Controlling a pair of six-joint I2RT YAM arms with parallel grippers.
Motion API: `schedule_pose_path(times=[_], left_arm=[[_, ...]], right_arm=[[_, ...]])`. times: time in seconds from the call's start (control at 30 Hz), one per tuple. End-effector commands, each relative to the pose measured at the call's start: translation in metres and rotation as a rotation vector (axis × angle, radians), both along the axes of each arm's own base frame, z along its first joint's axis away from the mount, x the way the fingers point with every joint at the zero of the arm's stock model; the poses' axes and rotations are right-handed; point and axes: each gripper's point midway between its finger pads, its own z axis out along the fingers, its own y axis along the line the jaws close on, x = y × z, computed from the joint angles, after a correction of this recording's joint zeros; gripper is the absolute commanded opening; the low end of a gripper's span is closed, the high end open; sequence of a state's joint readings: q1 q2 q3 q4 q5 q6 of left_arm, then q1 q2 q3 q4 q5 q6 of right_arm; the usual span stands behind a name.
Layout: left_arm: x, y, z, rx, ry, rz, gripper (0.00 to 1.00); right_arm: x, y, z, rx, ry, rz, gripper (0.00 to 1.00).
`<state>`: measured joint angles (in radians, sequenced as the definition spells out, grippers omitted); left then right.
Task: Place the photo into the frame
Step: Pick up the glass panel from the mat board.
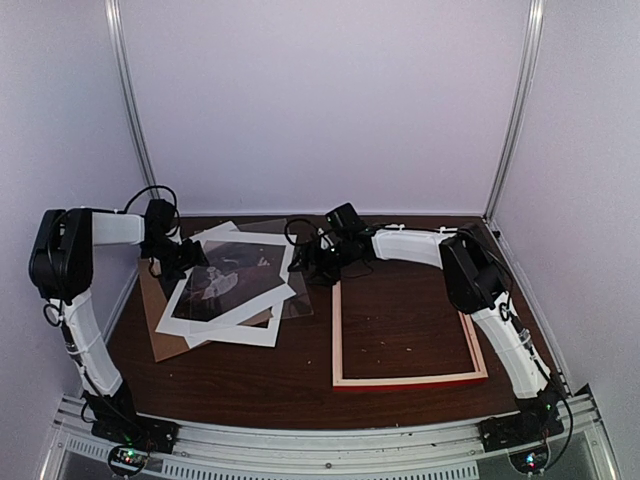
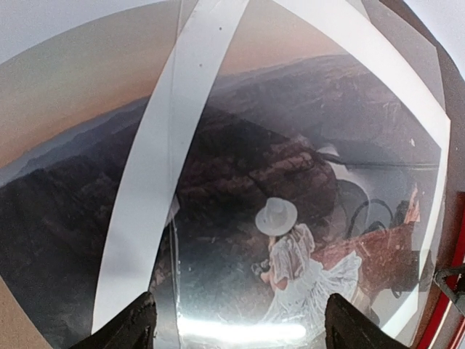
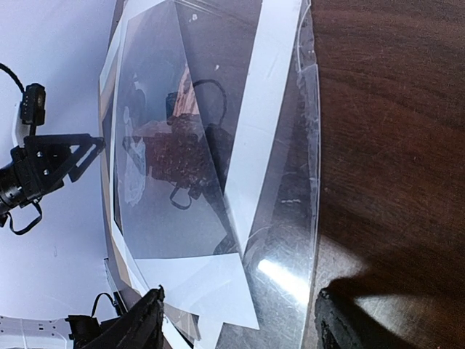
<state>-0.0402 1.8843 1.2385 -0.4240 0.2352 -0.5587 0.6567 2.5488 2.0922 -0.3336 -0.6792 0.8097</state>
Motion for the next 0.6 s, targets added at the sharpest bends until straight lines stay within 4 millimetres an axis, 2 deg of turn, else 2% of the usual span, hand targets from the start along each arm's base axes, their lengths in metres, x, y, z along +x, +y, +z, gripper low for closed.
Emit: schedule_pose_path(times=[0.0,0.17,0.33,0.57], left_arm=[[0.018,0.005,-0.005,0.032,-0.007,-0.024,0.8],[0.025,0.002,-0.016,0.024,0.01,-0.037,0.8],[0.022,0.001,-0.025,0.018,0.034,-0.045,0.8],[0.018,-0.015,-0.034,-0.08,0.041,-0.068,0.79]], right_arm=[[-0.002,-0.019,-0.04,-0.126,0.047,-0.041,0.71],[-0.003,-0.02,-0.044,-0.128,0.051,-0.043,0.71],[-0.002,-0.021,-0.047,-0.132,0.056,-0.052,0.71],[0.002,-0.02,-0.055,-0.138,0.073,-0.085,0.7]])
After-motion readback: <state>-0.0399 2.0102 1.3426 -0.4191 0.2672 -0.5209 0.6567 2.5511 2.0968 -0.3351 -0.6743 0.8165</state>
